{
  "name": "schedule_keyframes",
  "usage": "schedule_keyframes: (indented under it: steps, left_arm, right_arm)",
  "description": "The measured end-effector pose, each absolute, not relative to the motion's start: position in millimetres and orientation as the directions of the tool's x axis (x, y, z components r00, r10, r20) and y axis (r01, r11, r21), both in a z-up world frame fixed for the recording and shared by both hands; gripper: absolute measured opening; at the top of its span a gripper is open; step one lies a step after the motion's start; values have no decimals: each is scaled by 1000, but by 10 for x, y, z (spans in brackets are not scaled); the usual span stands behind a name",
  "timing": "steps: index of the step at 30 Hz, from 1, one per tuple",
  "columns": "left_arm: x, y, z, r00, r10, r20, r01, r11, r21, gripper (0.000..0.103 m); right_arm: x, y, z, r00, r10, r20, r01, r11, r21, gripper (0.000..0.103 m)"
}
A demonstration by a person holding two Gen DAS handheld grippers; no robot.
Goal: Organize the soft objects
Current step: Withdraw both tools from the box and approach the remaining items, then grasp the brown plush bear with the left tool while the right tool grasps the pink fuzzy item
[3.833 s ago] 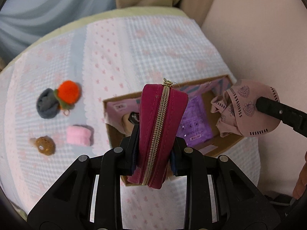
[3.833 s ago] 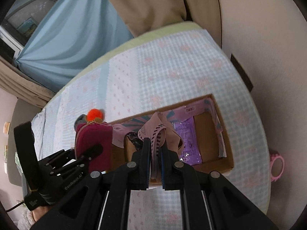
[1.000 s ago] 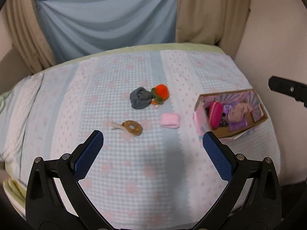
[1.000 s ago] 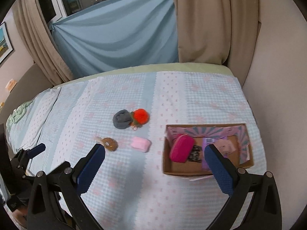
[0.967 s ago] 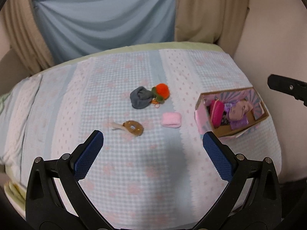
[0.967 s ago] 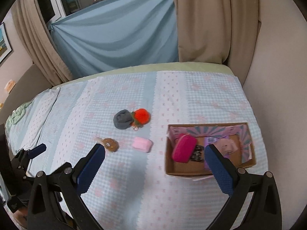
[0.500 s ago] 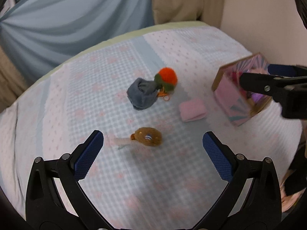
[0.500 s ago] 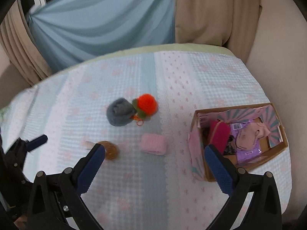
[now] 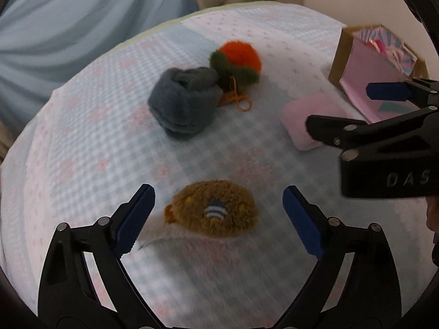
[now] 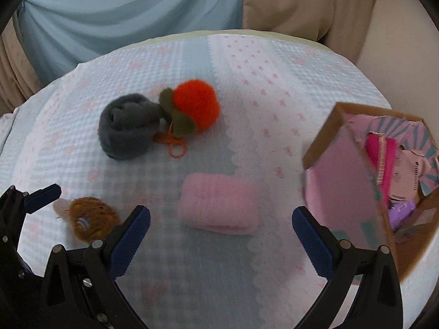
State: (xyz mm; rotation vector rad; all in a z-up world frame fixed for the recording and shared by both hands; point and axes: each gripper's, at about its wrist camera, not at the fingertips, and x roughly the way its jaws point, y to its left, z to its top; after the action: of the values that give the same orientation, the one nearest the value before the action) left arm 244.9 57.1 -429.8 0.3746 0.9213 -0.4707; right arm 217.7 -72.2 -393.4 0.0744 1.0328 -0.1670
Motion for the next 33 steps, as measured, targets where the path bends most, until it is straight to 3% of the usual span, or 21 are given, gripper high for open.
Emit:
schedule_keyframes:
  steps: [6,8,11,13,20,22,27,33]
  left_arm:
    - [2548,512,-4550,525,-210,-825,550,824,140,82]
    - [2581,507,-4614,515,-208,-831,549,825,134,70]
    - [2604,491,-4701,502,-191,-843,554,820,144,60]
    - [2602,485,-4724,516,-177,-838,557,812,172,57]
    - [2643,526,-4708,502,-200,-841,557,819,138,50]
    - [2646,540,-4704,501,-205,-841,553,823,129,49]
    - [2607,573,-4604,510,-215,-833,528,843,106,48]
    - [2582,647,-4429,539,-221,-813,501,860,99,48]
  right_arm:
    - [2319,-680,-4200,512,-137,-848,188,981,-45,103]
    - [2374,-675,-4278,508,-143,-849,195,980,-49,102]
    - [2444,-678,-4363,499,-142,-855,199,979,-46,89]
    - [2475,-677,-4409,491,-148,-859,198,979,-56,76]
    - [2469,-698,-4388,507,-151,-849,193,979,-59,48]
    - [2470,-668,-4346,520,-152,-840,178,982,-67,34]
    - [2480,-669,-4291,530,-139,-837,173,983,-54,22]
    - [2418,-722,-4099,554,-117,-824,180,983,-18,21]
